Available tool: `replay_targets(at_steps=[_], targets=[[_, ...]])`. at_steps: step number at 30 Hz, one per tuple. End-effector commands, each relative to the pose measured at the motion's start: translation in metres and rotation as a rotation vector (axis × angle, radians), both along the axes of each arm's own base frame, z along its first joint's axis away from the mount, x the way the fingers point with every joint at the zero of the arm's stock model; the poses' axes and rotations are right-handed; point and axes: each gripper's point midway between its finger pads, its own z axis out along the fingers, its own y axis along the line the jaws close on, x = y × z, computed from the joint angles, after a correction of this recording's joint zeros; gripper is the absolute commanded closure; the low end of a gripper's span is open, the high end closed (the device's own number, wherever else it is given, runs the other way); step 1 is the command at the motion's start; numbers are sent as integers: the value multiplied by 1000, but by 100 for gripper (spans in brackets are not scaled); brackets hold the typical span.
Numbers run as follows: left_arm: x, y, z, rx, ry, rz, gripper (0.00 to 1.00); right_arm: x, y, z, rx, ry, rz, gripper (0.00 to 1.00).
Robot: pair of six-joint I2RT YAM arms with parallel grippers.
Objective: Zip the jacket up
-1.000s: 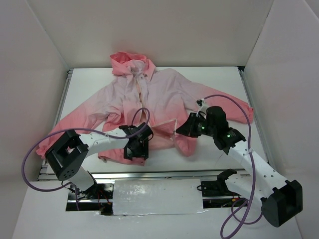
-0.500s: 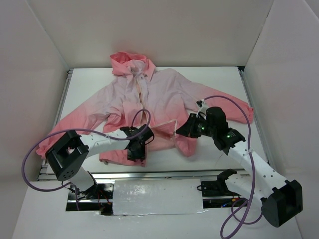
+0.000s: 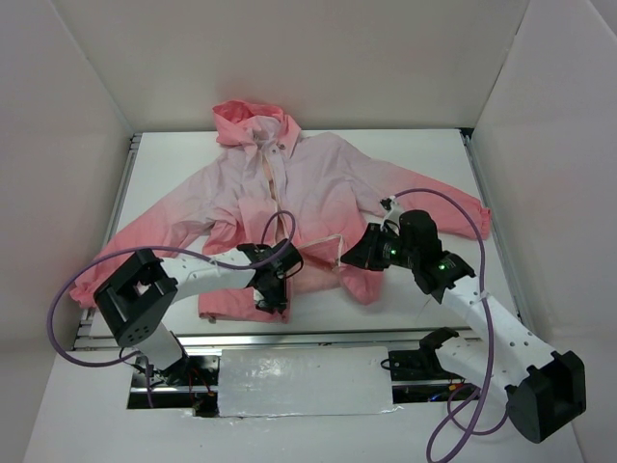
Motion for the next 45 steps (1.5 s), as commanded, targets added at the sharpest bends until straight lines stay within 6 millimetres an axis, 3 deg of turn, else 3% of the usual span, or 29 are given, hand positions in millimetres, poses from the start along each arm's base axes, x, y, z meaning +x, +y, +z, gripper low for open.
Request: replay_targets(at_steps=[1, 3, 8, 17, 24, 45], targets=[[-4, 10, -13, 72, 9, 14, 51, 0, 2, 8, 22, -32, 13, 100], [-2, 11, 0, 78, -6, 14, 41, -1, 1, 8, 20, -33, 9, 100], [2, 8, 29, 78, -56, 15, 40, -1, -1, 7, 11, -36, 5, 100], [-15, -15, 36, 28, -20, 6, 44, -2, 0, 6, 15, -38, 11, 100], [-26, -30, 21, 36, 20, 12, 43, -4, -1, 5, 20, -37, 11, 100], [-25, -16, -3, 113, 10, 53, 40, -14, -5, 5, 19, -41, 16, 100]])
